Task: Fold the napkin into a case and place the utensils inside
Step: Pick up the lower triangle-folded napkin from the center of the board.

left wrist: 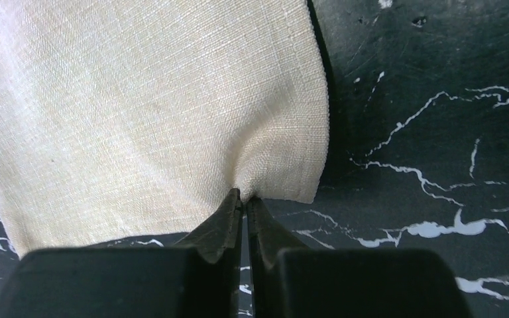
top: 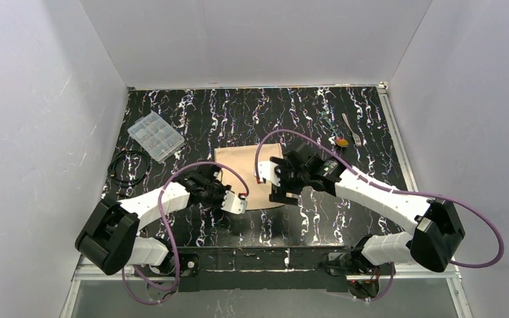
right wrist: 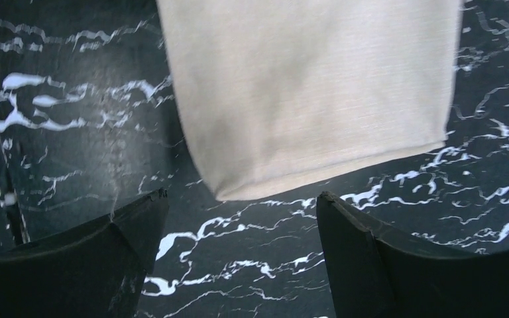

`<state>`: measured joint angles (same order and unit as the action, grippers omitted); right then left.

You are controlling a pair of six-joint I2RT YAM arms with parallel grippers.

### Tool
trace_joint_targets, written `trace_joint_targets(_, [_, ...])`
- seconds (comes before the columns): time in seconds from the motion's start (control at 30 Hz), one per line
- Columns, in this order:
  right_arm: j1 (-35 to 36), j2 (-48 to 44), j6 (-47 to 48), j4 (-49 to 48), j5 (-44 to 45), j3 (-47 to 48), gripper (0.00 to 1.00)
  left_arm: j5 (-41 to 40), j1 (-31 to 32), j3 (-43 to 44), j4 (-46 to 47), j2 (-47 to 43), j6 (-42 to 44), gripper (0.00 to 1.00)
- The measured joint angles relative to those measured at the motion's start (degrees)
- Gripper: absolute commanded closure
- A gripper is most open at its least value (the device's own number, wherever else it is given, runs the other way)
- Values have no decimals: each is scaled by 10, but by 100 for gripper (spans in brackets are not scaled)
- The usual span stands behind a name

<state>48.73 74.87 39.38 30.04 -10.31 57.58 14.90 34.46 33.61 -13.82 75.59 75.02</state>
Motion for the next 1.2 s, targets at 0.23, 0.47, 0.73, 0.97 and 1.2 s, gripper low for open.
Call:
trace_joint_targets(0.23, [29, -25, 29, -13, 11, -91, 13, 73, -55, 52, -71, 8, -18, 100])
trace_joint_targets(0.47, [35, -13, 33, -62, 11, -149, 16, 112, -73, 56, -90, 12, -24, 100])
trace_joint_targets(0.73, [39, 34, 56, -141, 16, -164, 25, 122, -79, 59, -96, 24, -26, 100])
trace_joint_targets(0.97, [39, 74, 62, -180, 23, -169, 55, 127, -86, 59, -96, 28, -27, 100])
trace_joint_targets(1.2, [35, 95, 53, -209, 22, -168, 59, 129, -95, 70, -101, 31, -28, 100])
